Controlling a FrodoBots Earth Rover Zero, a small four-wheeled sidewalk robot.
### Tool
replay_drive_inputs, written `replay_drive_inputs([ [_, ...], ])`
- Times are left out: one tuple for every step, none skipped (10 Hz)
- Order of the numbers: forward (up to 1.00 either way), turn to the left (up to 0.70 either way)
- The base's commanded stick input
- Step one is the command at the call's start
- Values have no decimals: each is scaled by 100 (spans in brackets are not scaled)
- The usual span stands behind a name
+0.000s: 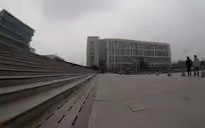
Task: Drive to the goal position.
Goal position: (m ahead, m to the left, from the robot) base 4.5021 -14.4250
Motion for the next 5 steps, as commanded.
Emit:
replay_drive_inputs([
  [70, 0],
  [70, 0],
  [70, 0],
  [70, 0],
  [70, 0],
])
